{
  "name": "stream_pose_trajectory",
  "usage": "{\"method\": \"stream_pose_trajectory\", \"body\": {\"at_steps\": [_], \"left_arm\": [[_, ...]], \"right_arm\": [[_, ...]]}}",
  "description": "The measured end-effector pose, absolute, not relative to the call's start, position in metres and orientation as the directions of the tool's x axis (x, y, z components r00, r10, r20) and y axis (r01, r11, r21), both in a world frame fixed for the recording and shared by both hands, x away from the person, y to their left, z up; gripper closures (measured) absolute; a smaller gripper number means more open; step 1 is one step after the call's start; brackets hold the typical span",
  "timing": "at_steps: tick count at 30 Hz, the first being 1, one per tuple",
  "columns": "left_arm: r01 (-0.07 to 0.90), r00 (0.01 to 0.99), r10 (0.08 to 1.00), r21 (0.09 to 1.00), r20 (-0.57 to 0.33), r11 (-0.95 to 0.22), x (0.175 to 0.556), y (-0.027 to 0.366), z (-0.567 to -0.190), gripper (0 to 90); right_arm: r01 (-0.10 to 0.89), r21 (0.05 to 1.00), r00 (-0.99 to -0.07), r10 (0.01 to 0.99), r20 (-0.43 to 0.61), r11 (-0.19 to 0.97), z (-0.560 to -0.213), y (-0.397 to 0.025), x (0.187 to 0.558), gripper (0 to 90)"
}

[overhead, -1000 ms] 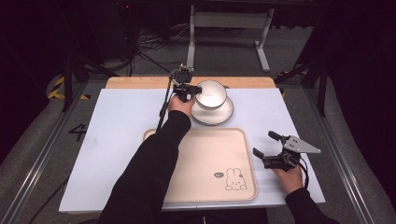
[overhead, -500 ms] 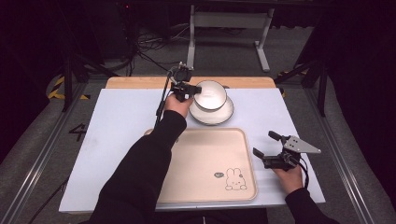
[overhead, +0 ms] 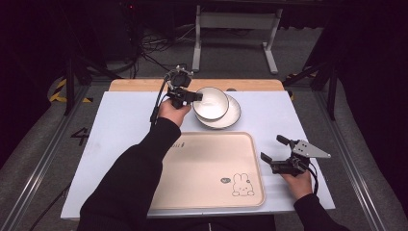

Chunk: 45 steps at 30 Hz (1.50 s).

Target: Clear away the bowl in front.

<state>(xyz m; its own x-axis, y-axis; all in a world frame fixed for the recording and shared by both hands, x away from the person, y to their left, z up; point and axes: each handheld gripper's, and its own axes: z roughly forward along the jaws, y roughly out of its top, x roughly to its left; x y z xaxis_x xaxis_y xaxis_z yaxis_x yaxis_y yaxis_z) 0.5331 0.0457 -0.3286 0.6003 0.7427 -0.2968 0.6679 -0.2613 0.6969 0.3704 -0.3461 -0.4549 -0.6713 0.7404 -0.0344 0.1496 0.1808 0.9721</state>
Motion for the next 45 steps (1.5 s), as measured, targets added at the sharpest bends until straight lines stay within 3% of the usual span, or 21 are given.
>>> {"method": "stream_pose_trajectory", "body": {"at_steps": [21, 45], "left_arm": [[0.627, 0.682, 0.679, 0.697, -0.273, -0.350, 0.490, 0.069, -0.315, 79.7], [0.584, 0.757, 0.603, 0.674, -0.253, -0.452, 0.469, 0.079, -0.319, 79.9]], "right_arm": [[0.148, 0.972, -0.672, 0.740, -0.034, 0.180, -0.455, -0.346, 0.370, 2.7], [0.146, 0.972, -0.673, 0.739, -0.039, 0.184, -0.455, -0.346, 0.370, 2.7]]}}
